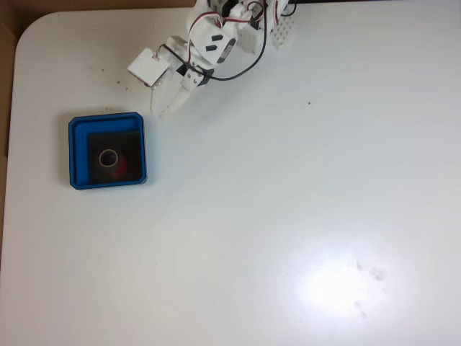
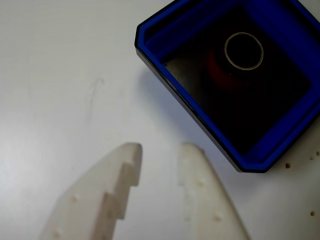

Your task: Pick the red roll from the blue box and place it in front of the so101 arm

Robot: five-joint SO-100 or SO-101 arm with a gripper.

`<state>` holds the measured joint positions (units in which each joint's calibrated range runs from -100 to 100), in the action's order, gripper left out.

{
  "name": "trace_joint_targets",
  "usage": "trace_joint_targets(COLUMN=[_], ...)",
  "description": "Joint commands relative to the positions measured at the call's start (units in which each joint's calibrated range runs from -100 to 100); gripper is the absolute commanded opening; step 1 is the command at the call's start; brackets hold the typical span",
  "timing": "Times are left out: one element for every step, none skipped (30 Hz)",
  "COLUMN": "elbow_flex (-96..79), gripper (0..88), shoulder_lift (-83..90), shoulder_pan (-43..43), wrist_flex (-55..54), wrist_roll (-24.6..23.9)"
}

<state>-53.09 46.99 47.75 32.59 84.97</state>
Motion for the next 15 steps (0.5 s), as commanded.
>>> trace_joint_targets(elbow_flex=[9.43,10.96,12.39,13.65,15.09,16.44,17.87,19.04,20.48,21.83,23.18,24.52,25.96,27.49,29.1], gripper=[1.0,1.0,1.0,1.0,1.0,1.0,1.0,1.0,1.0,1.0,1.0,1.0,1.0,1.0,1.0], shoulder_lift=[-7.53,-9.7,-11.79,-13.55,-15.22,-16.98,-18.73,-20.32,-21.91,-23.5,-25.17,-26.68,-28.18,-29.6,-31.11], shoulder_pan=[0.27,0.27,0.27,0.27,0.37,0.37,0.47,0.47,0.57,0.57,0.86,1.54,2.42,3.11,3.69], wrist_flex=[-0.99,-0.99,-0.99,-0.99,-0.99,-0.91,-0.91,-0.91,-0.91,-0.91,-0.91,-0.91,-0.91,-0.91,-0.91], wrist_roll=[0.22,-0.04,-0.13,-0.13,-0.13,-0.13,-0.13,-0.13,-0.13,-0.13,-0.04,0.04,0.04,0.13,0.22])
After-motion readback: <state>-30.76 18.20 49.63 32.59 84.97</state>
